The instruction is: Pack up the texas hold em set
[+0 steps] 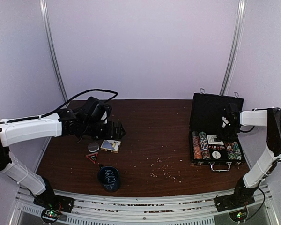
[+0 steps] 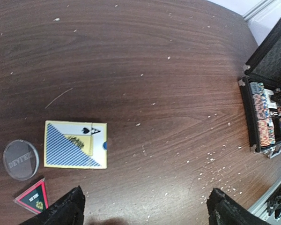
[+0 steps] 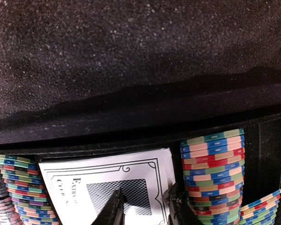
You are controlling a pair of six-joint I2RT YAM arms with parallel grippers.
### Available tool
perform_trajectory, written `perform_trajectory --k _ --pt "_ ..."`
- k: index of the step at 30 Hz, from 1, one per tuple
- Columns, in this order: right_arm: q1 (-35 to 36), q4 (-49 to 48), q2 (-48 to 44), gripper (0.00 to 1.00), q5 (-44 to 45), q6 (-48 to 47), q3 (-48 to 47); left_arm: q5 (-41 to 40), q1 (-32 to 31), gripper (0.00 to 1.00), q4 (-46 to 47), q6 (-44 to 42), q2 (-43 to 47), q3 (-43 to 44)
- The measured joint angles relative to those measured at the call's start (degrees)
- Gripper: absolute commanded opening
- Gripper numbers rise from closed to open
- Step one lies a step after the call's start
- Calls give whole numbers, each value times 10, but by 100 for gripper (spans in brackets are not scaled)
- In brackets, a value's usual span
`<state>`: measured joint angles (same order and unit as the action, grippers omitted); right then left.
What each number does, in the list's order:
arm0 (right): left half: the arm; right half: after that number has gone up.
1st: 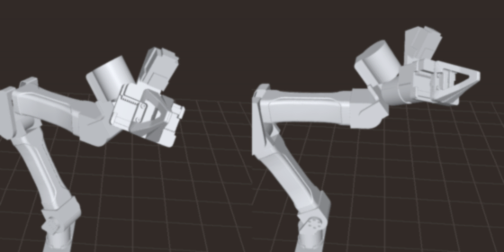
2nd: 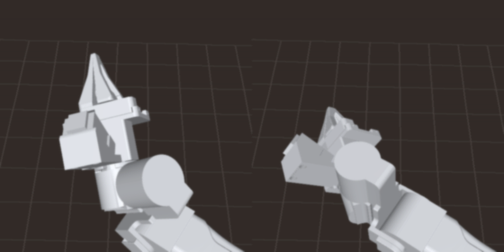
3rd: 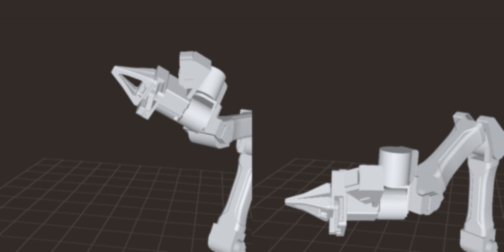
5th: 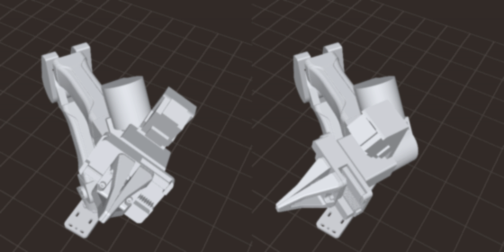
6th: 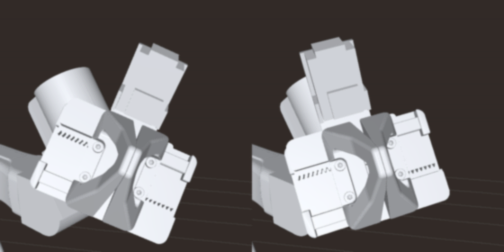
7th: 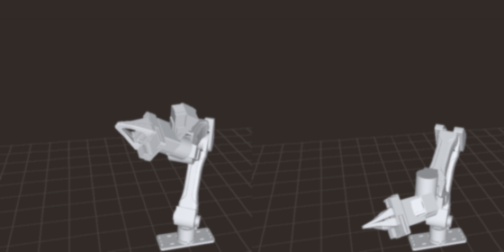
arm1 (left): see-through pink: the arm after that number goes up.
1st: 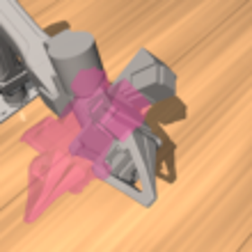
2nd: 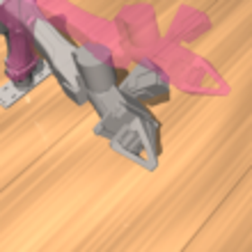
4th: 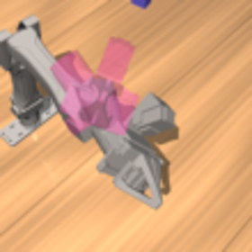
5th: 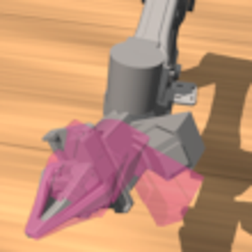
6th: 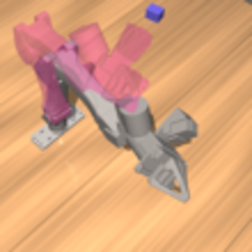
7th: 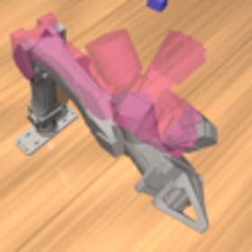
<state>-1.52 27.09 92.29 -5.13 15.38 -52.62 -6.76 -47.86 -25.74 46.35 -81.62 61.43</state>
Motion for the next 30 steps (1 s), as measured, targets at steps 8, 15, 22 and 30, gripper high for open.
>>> perform_trajectory --k 8,15,22,30 --pt "3 30 -17 41 -1 -2 -18 -2 36 94 -51 28 4 -33" --pt "15 46 -81 63 -31 -4 -57 4 73 97 -66 -17 -62 -17" --pt "17 49 -146 70 -51 0 -59 14 99 97 -82 -80 -166 27" --pt "17 48 -173 70 -56 14 -41 23 105 97 -81 -129 -223 66"
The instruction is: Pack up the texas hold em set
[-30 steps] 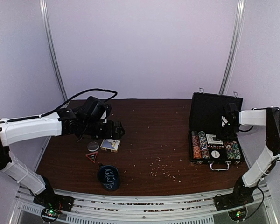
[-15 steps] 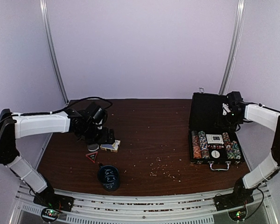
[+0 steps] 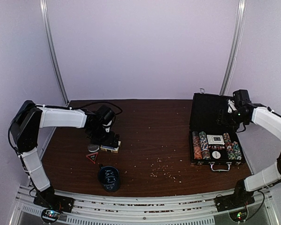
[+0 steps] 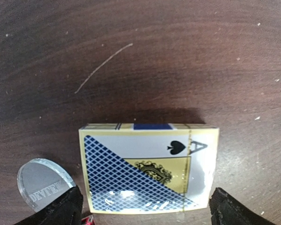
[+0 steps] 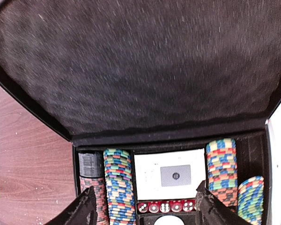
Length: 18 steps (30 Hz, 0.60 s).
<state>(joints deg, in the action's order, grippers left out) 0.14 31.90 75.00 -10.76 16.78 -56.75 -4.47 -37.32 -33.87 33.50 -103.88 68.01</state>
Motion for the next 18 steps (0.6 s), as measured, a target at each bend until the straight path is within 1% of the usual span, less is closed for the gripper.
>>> perform_trajectory --k 9,14,18 --pt "0 -5 0 70 -21 21 13 4 4 96 12 -9 -13 -11" --pt "0 -11 0 70 -28 31 22 49 5 94 58 -14 1 -44" --pt "0 -13 0 70 -32 32 27 89 -1 94 78 -20 2 -53"
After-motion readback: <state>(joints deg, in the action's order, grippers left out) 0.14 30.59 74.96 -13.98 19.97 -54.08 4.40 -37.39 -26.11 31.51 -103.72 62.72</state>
